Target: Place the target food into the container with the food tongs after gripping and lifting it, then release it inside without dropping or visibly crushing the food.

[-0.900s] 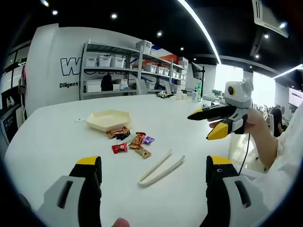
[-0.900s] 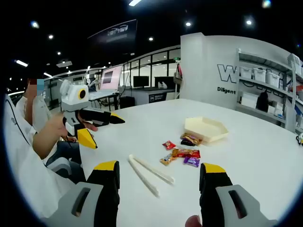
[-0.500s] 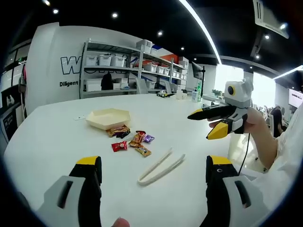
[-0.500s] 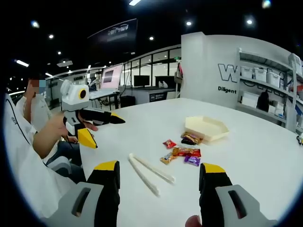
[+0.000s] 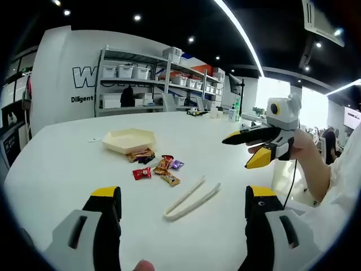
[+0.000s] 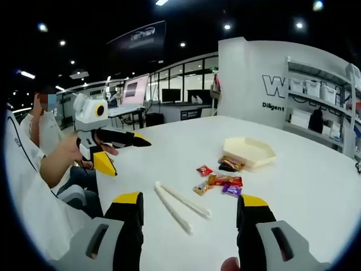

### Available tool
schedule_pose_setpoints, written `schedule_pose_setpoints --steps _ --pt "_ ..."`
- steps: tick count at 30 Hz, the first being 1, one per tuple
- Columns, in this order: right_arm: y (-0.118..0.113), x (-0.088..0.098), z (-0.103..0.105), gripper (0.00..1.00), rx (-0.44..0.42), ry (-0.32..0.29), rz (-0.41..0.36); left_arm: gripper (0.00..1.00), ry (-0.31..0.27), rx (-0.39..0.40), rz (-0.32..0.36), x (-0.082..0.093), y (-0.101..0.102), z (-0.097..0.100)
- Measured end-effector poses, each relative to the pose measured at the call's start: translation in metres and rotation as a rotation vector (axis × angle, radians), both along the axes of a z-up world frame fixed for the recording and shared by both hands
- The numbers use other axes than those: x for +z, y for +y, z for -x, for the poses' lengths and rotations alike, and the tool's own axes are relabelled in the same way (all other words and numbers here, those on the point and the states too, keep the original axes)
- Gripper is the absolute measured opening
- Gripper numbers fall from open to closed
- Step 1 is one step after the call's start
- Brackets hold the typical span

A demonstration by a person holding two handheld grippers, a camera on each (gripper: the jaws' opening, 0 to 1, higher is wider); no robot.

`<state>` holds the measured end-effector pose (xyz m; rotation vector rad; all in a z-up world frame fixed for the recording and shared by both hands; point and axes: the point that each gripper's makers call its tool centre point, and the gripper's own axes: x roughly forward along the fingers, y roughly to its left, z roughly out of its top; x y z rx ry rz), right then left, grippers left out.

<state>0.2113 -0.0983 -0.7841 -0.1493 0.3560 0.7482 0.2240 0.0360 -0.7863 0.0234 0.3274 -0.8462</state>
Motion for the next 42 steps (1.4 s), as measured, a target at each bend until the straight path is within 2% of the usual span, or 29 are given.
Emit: schedule_pose_setpoints --steps 31,42 --pt "0.003 -0.004 -0.003 0.62 0.033 0.005 0.016 0.87 -0.018 -0.008 -0.002 0.000 -0.001 -0.001" --pt "0.008 -0.013 -0.007 0.60 0.075 0.020 0.024 0.85 -0.040 -0.019 -0.013 0.001 -0.003 -0.004"
